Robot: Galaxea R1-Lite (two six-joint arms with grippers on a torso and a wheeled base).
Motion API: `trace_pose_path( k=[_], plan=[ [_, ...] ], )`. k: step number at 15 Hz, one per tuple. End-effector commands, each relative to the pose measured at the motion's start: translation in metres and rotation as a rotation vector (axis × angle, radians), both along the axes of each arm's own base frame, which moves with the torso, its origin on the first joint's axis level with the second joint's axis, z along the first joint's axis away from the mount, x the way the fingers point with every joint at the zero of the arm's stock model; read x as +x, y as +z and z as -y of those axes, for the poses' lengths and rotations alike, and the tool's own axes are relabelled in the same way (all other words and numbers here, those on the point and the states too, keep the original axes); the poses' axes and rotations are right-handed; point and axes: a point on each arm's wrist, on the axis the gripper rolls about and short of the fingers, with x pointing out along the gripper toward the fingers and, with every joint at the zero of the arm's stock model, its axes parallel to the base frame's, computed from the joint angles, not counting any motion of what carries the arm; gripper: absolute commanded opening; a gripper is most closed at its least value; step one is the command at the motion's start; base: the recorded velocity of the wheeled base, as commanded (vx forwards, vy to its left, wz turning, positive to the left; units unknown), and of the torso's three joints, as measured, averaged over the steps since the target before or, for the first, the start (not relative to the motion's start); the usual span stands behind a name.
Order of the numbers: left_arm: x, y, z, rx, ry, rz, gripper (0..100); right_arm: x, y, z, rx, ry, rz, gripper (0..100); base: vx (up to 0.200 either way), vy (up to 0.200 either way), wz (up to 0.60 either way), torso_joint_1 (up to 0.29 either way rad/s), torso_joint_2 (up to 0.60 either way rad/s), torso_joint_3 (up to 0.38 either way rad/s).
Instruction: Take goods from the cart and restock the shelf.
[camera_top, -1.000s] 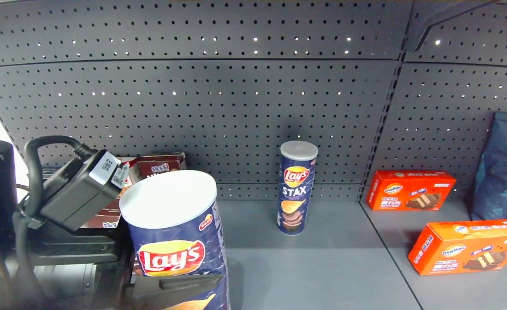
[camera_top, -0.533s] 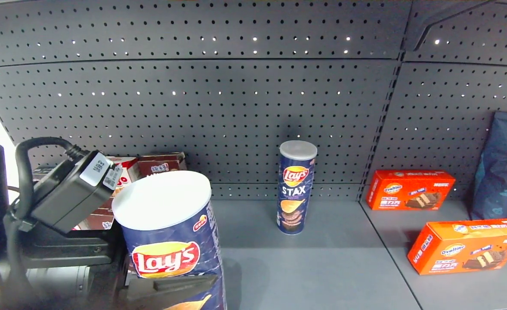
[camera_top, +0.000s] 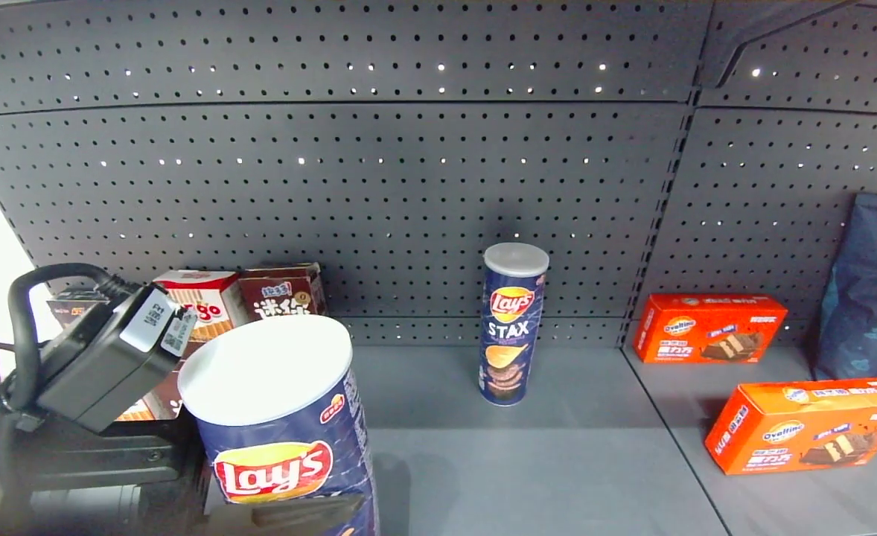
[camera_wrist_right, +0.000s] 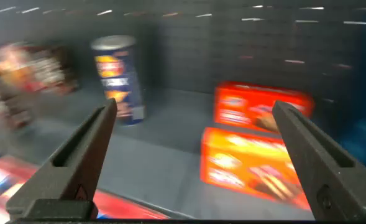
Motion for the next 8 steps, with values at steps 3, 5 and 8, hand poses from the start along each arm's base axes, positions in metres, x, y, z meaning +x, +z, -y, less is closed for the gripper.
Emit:
trace_pose_path(
  k=[3,5,8],
  plan=[
    [0.0,0.002,0.0,-0.005,-0.002,0.007,0,0.075,0.002,-0.032,-0.073,0.175,-0.131,100,0.0,0.0,0.0,0.0,0.0,0.0],
    [0.0,0.002,0.0,-0.004,-0.002,0.006,0,0.101,0.002,-0.042,-0.084,0.201,-0.155,100,0.0,0.0,0.0,0.0,0.0,0.0],
    [0.001,0.002,0.001,-0.004,0.0,0.006,0,0.129,-0.004,-0.055,-0.089,0.313,-0.189,100,0.0,0.0,0.0,0.0,0.0,0.0]
  ],
)
